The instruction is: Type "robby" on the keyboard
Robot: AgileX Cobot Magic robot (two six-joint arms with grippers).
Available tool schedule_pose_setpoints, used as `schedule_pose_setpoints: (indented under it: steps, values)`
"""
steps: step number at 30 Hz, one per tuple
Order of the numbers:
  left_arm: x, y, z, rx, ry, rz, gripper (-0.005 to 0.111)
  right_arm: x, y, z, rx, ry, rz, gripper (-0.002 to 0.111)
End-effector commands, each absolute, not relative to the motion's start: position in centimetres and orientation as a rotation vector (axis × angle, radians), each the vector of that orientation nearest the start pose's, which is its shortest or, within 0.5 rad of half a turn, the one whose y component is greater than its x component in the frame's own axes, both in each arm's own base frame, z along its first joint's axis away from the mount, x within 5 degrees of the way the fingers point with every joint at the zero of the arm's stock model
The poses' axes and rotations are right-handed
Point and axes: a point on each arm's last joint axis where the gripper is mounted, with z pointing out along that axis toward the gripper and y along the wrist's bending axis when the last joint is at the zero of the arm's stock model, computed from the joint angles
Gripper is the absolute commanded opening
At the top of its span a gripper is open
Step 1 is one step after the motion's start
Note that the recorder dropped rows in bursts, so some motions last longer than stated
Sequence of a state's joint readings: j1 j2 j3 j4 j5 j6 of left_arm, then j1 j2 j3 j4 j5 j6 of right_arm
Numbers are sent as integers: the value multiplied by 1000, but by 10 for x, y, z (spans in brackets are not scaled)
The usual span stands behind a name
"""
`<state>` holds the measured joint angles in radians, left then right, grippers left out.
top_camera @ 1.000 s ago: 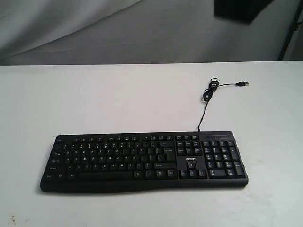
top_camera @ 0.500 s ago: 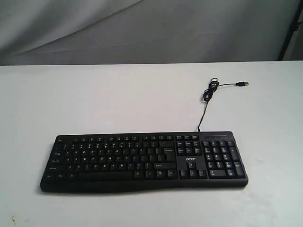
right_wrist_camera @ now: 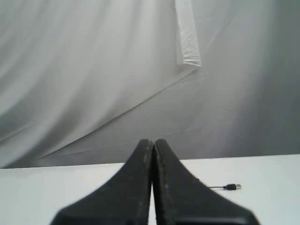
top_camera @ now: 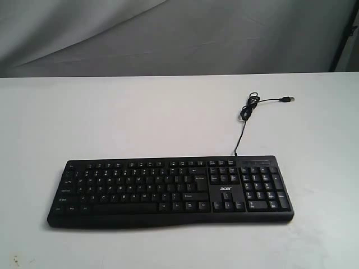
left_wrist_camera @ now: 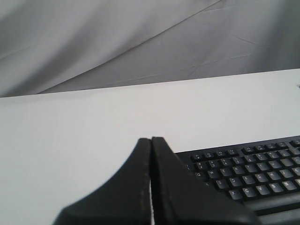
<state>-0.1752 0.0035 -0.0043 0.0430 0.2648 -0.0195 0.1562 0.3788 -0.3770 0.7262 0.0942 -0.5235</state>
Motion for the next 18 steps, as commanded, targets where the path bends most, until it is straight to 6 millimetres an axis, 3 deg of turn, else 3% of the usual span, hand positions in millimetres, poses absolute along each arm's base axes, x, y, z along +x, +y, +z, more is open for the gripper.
schedule_pose_setpoints:
  steps: [1,4,8,15,18]
  values:
    - [54,-9,190,169,1735,-104,0,73,12,279,84,1512,346,0]
    - [54,-9,190,169,1735,-104,0,64,10,264,167,1476,415,0]
    - [54,-9,190,169,1735,-104,0,59,3,223,339,1428,505,0]
    - [54,-9,190,169,1735,-104,0,56,7,215,66,1469,290,0]
    - [54,-9,190,169,1735,-104,0,56,9,201,-113,1620,127,0]
